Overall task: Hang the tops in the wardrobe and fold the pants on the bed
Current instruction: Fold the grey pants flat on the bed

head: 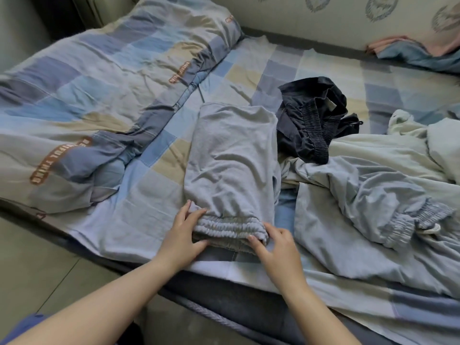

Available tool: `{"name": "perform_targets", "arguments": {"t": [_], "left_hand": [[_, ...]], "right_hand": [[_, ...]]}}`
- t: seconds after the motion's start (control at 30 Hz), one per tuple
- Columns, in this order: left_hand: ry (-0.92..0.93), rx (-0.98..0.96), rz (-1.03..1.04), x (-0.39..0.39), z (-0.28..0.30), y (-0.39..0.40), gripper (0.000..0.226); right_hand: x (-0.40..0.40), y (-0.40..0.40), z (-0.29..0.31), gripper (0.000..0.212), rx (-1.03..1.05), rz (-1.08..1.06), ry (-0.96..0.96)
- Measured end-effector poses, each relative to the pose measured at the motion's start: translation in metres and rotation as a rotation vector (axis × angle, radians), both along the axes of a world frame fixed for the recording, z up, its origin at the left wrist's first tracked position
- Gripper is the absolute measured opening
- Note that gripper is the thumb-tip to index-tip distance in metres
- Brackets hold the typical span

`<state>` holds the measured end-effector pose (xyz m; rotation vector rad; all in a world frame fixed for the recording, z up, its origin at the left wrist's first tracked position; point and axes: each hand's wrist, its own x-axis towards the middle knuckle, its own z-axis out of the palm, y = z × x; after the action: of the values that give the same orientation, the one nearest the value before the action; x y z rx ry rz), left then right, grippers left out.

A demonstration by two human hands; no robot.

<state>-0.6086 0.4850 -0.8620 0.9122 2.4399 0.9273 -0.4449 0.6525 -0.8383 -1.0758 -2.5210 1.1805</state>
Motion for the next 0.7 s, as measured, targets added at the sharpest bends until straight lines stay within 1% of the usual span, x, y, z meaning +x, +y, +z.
{"name": "perform_targets", "arguments": {"t": [0.07, 0.13, 0.2, 0.3, 0.43, 0.5, 0.57, 0.63, 0.7], "left_hand": [[-0.007, 0.025, 0.099, -0.002, 0.002, 0.004, 0.054], [0.003, 0.049, 0.136, -0.007, 0.008, 0.008, 0.047], [0.010, 0.011, 0.133, -0.015, 0.015, 0.007, 0.048], [0.023, -0.097, 0.062, -0.020, 0.020, -0.006, 0.050], [0.091, -0.280, -0.089, -0.019, 0.024, -0.032, 0.049], [0.158, -0.394, -0.205, -0.016, 0.032, -0.048, 0.044], [0.225, -0.505, -0.342, -0.008, 0.043, -0.064, 0.038], [0.296, -0.616, -0.485, 0.004, 0.050, -0.080, 0.034], [0.335, -0.659, -0.600, 0.016, 0.052, -0.096, 0.037]], "right_hand": [[0.000, 0.000, -0.005, 0.054, -0.113, 0.013, -0.057], [-0.005, 0.001, -0.007, 0.055, -0.173, 0.039, -0.020], [-0.011, 0.003, -0.006, 0.053, -0.180, 0.052, 0.007], [-0.011, 0.000, -0.003, 0.052, -0.139, 0.115, -0.078], [-0.003, -0.011, 0.005, 0.045, -0.036, 0.250, -0.240], [0.004, -0.020, 0.013, 0.037, 0.009, 0.333, -0.336], [0.016, -0.030, 0.022, 0.030, -0.006, 0.414, -0.402], [0.032, -0.043, 0.028, 0.035, -0.065, 0.505, -0.466], [0.048, -0.056, 0.032, 0.044, -0.096, 0.587, -0.501]]}}
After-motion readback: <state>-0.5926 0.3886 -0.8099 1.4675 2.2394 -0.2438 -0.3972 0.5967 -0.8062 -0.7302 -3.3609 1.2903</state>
